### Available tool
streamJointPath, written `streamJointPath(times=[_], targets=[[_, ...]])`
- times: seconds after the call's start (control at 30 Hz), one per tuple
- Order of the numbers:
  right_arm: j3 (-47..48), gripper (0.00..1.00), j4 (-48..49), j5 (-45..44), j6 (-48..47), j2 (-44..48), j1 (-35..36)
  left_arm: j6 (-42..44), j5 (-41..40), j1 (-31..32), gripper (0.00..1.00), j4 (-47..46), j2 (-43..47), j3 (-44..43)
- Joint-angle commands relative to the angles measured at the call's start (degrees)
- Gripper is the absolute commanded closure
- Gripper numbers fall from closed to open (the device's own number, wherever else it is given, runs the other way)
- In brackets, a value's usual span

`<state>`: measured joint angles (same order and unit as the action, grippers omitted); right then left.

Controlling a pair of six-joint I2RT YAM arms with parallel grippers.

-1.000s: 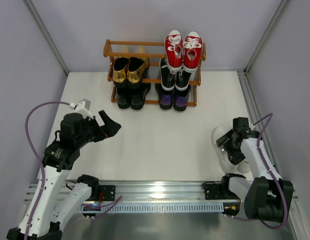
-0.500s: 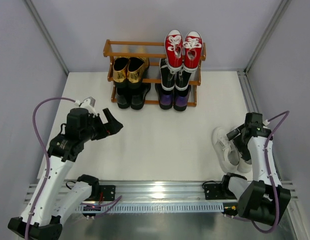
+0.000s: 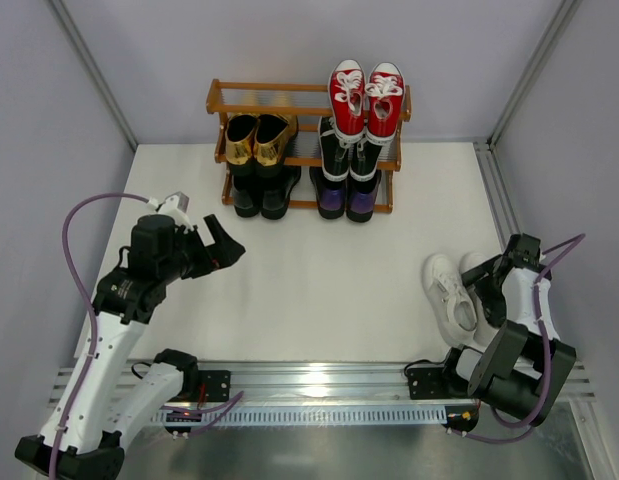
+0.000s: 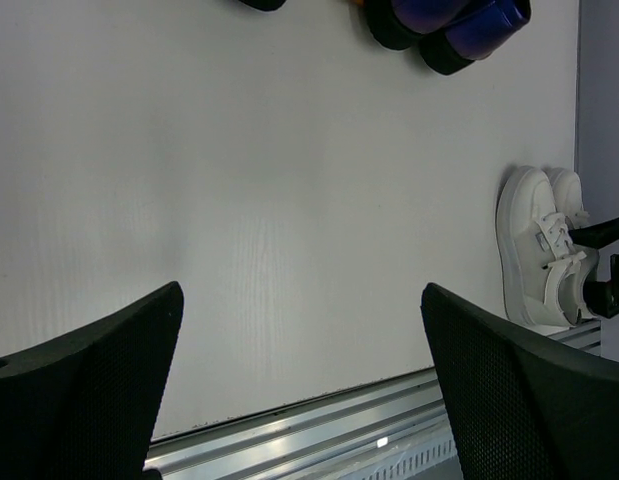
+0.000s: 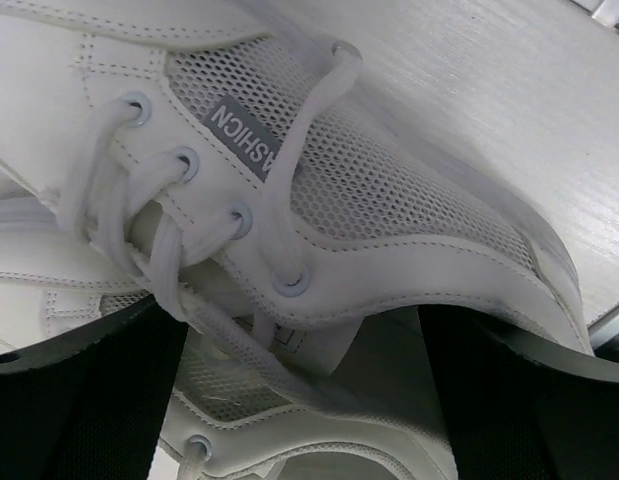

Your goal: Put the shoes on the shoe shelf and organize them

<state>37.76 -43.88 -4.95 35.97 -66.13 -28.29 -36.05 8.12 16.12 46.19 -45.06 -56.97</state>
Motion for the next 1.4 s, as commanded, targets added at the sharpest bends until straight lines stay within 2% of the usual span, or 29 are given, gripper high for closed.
streamJointPath(times=[0.0,0.03,0.17,0.37,0.6,0.77,0.8,0.83,1.03,1.23,1.37], targets=[[-0.9,0.07,3.5,2.9,-2.0,-0.1,-0.2,-0.4,-0.6,0.1,0.00,0.6,0.9,-1.4],[-1.8,0.12,3.9,4.1,-2.1,-0.2,-0.2,-0.4,-0.6,0.1,0.00,0.7,1.0,-1.4],[-5.0,0.21,7.0,12.6,-2.8,0.6,0.7,-0.5,-0.8,0.1,0.00,0.7,1.5,-1.1],[-5.9,0.24,8.1,13.7,0.2,4.5,9.5,-1.1,-1.4,0.1,0.00,0.5,3.0,0.4],[-3.2,0.25,9.4,11.5,10.7,2.9,25.7,-1.6,-2.3,0.2,0.00,1.4,5.6,1.7],[-2.0,0.26,11.7,8.6,20.5,-0.1,41.6,-1.8,-3.0,0.1,0.00,2.6,7.3,2.2],[-1.7,0.25,12.8,7.9,24.0,-1.6,44.1,-1.9,-3.1,0.1,0.00,2.6,7.5,2.6],[-0.7,0.25,13.4,6.7,25.5,-2.6,49.5,-2.1,-3.0,0.2,0.00,2.8,7.7,2.7],[5.7,0.25,16.7,5.2,34.3,-12.4,63.8,-2.6,-1.1,0.2,0.00,4.0,8.8,3.3],[12.7,0.25,20.8,6.3,37.3,-19.2,71.9,-3.9,3.6,0.1,0.00,4.1,9.7,5.5],[16.6,0.25,20.3,6.7,37.3,-21.1,75.9,-4.6,4.9,0.2,0.00,3.9,10.0,6.6]])
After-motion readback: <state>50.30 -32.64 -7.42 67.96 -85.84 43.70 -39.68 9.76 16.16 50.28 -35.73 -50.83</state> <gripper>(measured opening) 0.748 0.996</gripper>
